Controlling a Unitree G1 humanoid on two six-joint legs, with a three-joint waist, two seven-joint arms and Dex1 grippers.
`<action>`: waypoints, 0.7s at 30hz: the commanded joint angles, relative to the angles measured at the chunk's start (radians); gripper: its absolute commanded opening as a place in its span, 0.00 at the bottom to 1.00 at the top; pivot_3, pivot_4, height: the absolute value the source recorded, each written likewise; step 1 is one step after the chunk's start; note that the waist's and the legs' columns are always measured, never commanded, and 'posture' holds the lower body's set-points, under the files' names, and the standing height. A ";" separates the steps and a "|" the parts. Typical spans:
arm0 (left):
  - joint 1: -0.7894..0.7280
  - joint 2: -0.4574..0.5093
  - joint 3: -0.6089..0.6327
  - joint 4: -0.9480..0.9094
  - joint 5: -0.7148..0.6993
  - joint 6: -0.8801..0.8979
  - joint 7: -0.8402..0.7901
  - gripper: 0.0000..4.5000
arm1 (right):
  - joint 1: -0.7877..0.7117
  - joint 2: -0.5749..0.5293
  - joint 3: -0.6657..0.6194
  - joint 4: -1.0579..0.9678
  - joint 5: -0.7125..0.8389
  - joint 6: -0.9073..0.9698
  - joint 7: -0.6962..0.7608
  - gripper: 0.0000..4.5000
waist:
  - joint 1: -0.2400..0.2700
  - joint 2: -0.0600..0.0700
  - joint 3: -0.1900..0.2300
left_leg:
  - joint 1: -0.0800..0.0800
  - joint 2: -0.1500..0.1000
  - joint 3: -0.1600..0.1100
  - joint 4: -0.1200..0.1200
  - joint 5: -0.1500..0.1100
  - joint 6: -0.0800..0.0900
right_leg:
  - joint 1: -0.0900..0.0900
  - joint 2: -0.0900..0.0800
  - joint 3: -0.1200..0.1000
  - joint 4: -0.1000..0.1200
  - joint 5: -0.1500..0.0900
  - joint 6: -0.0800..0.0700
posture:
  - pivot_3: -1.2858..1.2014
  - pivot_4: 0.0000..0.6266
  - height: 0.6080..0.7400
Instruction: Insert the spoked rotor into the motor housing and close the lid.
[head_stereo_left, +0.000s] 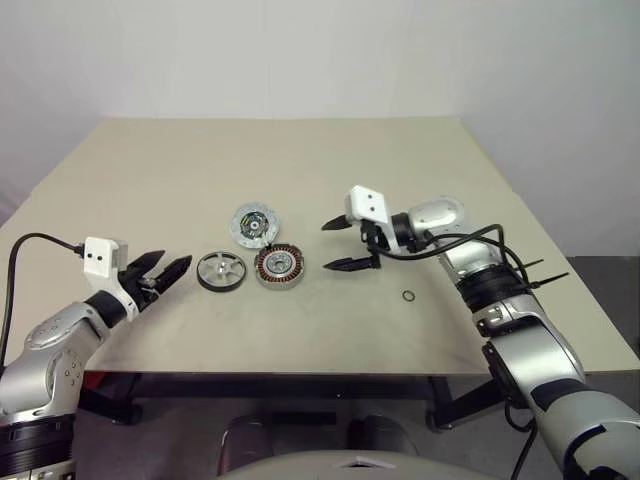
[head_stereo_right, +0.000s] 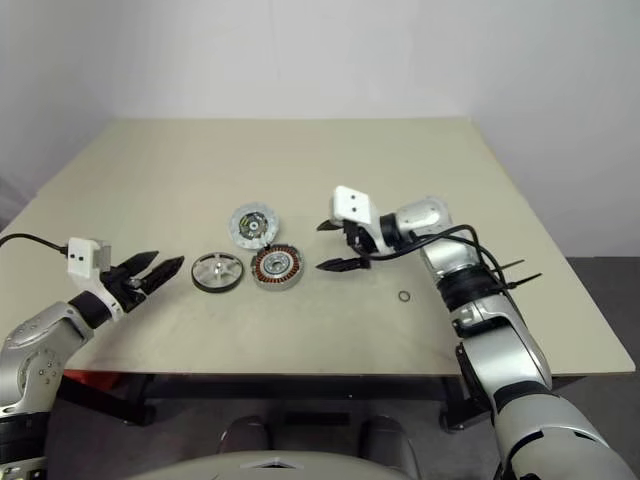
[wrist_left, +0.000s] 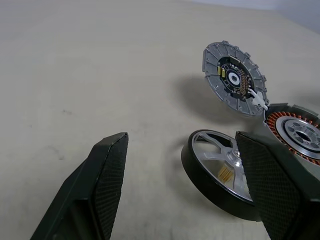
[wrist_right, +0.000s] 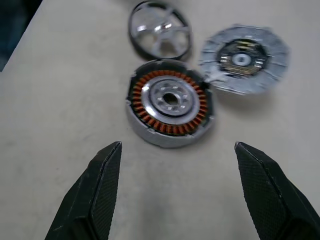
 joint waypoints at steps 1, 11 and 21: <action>-0.016 0.003 0.009 -0.012 0.003 -0.021 0.004 0.81 | -0.059 0.025 0.073 0.056 -0.064 -0.144 0.054 0.91 | 0.000 0.000 0.000 | 0.000 0.000 0.000 0.000 0.000 0.000 | 0.000 0.000 0.000 0.000 0.000 0.000 | 0.52 0.00 1.00; -0.003 0.000 0.009 -0.020 0.009 -0.026 0.015 0.81 | -0.301 0.123 0.170 0.397 -0.244 -0.447 0.008 0.91 | -0.006 0.000 0.000 | -0.001 0.001 0.000 0.003 0.000 0.000 | -0.002 0.000 0.000 0.004 0.000 0.000 | 0.52 0.00 1.00; -0.035 -0.015 -0.012 0.010 0.033 -0.043 0.027 0.81 | -0.498 0.180 0.280 0.595 -0.443 -0.693 -0.040 0.91 | -0.028 0.001 0.001 | -0.003 0.001 -0.001 0.007 -0.001 0.001 | -0.003 0.000 0.000 0.007 0.000 0.000 | 0.52 0.00 1.00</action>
